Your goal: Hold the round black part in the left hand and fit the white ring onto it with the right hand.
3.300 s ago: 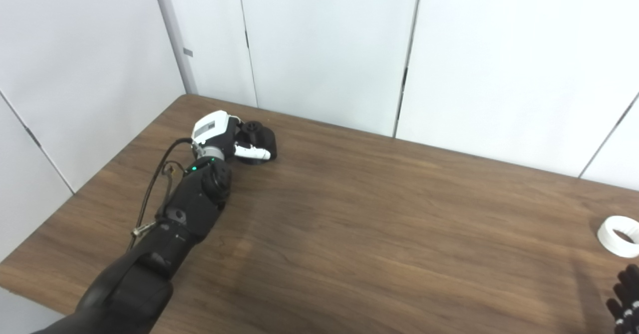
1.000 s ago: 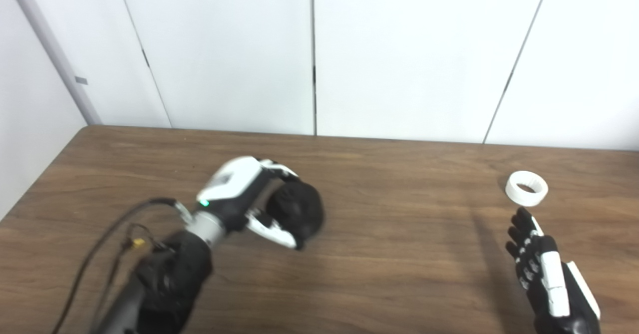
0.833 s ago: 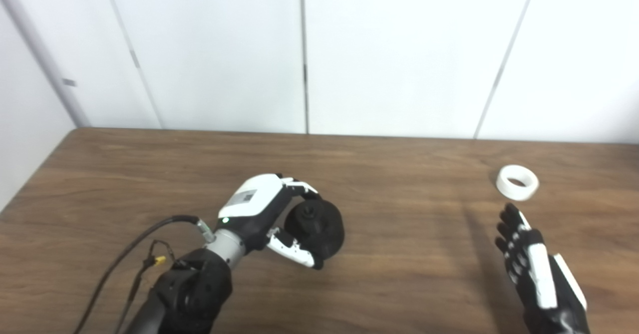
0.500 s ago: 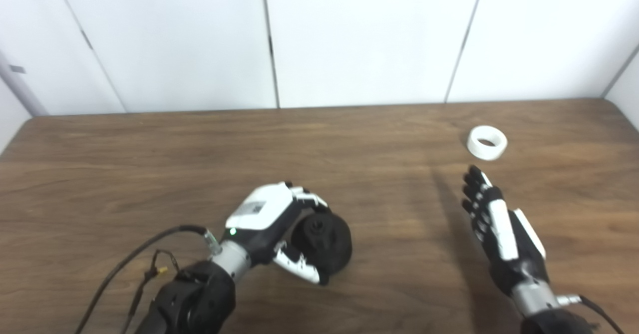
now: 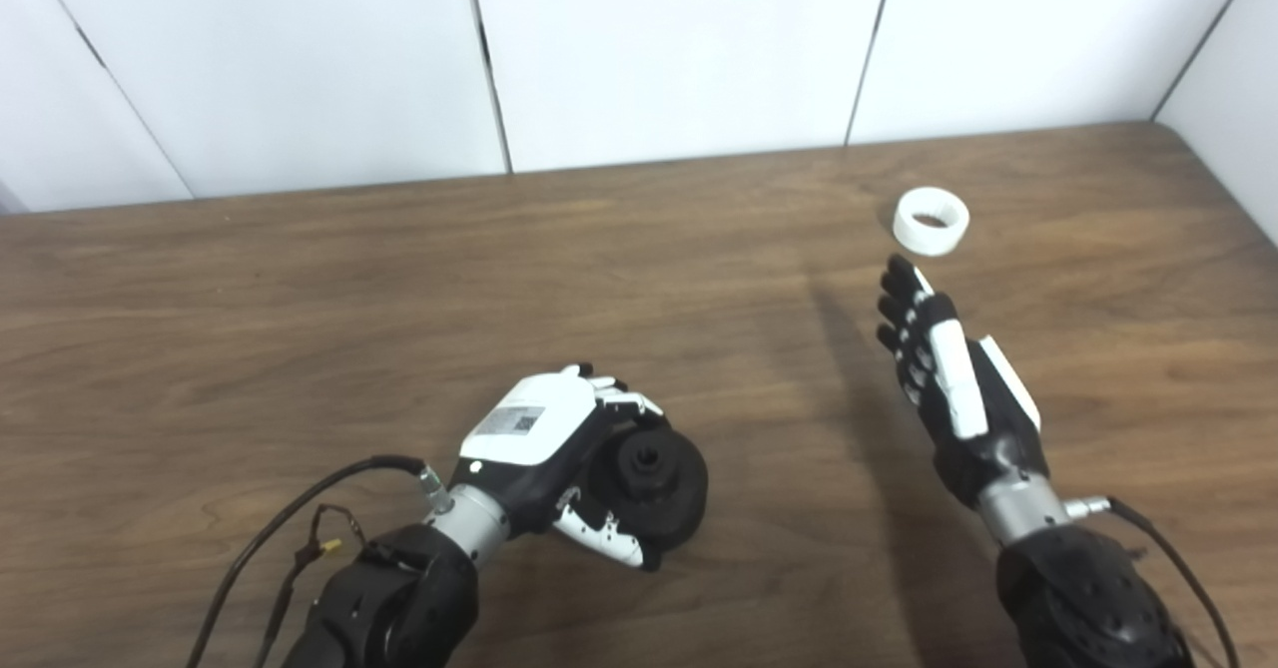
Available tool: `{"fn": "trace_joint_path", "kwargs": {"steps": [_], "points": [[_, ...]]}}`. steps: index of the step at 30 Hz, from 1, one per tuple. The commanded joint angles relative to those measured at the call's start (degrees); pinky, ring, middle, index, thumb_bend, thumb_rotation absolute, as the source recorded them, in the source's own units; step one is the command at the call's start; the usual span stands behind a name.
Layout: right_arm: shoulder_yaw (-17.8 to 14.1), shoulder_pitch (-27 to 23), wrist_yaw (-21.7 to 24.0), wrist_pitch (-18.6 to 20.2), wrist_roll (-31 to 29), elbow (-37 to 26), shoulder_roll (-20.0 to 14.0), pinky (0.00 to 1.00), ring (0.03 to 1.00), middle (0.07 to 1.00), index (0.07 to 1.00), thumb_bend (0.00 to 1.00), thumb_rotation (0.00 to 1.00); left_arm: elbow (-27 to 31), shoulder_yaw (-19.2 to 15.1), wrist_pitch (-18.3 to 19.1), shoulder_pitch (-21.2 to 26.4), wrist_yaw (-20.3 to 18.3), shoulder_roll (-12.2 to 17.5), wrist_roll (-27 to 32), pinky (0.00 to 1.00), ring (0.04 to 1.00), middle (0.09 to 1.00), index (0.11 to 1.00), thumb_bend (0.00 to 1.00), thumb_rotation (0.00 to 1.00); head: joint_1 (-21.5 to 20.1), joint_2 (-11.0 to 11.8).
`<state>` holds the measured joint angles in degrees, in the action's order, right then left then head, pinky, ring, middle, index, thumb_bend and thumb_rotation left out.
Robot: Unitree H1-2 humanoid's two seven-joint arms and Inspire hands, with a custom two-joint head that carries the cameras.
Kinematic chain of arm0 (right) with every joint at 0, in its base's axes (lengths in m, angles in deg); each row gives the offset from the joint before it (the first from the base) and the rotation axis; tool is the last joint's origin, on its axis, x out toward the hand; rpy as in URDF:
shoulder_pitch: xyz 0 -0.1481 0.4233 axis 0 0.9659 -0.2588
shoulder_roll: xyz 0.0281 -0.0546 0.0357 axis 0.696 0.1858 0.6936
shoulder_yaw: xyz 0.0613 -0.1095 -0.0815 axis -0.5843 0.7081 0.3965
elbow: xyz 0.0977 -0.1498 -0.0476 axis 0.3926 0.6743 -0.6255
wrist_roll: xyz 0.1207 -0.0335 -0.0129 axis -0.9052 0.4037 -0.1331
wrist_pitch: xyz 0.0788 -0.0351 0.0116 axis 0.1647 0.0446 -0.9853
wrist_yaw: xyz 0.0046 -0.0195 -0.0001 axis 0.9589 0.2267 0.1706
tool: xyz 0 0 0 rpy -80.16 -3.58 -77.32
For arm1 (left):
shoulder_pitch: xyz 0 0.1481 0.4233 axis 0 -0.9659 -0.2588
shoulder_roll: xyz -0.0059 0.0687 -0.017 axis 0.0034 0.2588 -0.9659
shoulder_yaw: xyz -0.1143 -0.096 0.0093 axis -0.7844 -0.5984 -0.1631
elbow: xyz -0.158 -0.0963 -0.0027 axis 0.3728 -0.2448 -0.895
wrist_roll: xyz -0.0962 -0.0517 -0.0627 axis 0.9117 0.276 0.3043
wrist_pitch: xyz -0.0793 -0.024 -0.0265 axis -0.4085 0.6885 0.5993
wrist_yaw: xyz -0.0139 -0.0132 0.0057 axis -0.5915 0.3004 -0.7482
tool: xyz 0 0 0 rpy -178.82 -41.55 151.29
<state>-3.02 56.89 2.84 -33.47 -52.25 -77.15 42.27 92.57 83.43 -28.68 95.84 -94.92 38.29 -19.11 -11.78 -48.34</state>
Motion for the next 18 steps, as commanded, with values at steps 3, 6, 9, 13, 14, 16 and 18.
{"fn": "trace_joint_path", "kwargs": {"steps": [3, 6, 9, 13, 14, 16, 18], "points": [[-0.31, -2.31, -0.41, -0.81, -0.25, -2.3, 2.24, 1.0, 1.0, 0.997, 1.0, 0.64, 1.0, -1.05, 0.41, -1.05, -0.22, -0.57, 0.27, -2.42, 1.0, 0.907, 0.794, 0.479, 0.52, 0.06, 0.09, -0.28], [-0.3, -2.33, -0.43, -1.05, -0.11, -2.19, 2.08, 1.0, 1.0, 0.997, 1.0, 0.64, 1.0, -1.7, 0.41, -1.47, -0.58, -0.51, 0.11, -3.44, 1.0, 0.908, 0.797, 0.479, 0.53, 0.06, -0.01, -0.37], [-0.39, -2.38, -0.45, -1.34, -0.25, -1.91, 2.07, 1.0, 1.0, 0.996, 1.0, 0.65, 1.0, -2.37, 0.1, -1.92, -1.05, -0.07, -0.12, -3.47, 1.0, 0.906, 0.792, 0.479, 0.53, 0.06, -0.2, -0.52], [-0.31, -2.44, -0.5, -1.29, -0.09, -1.8, 1.94, 1.0, 1.0, 0.994, 1.0, 0.66, 1.0, -3.11, -0.46, -2.43, -1.4, 0.22, -0.22, -2.9, 1.0, 0.903, 0.788, 0.479, 0.52, 0.05, -0.2, -0.52], [-0.29, -2.46, -0.52, -1.3, -0.09, -1.8, 1.94, 1.0, 1.0, 0.995, 1.0, 0.65, 1.0, -3.23, -0.52, -2.54, -1.41, 0.27, -0.19, -2.86, 1.0, 0.903, 0.788, 0.479, 0.52, 0.06, -0.2, -0.52], [-0.3, -2.61, -0.56, -1.04, -0.12, -1.69, 1.83, 1.0, 1.0, 0.995, 1.0, 0.66, 1.0, -3.76, -0.68, -2.95, -1.24, 0.5, 0.04, -2.64, 1.0, 0.902, 0.788, 0.479, 0.52, 0.06, -1.33, -0.96], [-0.34, -2.72, -0.56, -1.03, -0.18, -1.46, 1.72, 1.0, 1.0, 0.993, 1.0, 0.68, 1.0, -4.25, -0.8, -3.16, -1.04, 0.55, 0.13, -2.59, 1.0, 0.903, 0.79, 0.479, 0.52, 0.06, -1.29, -0.83]]}}
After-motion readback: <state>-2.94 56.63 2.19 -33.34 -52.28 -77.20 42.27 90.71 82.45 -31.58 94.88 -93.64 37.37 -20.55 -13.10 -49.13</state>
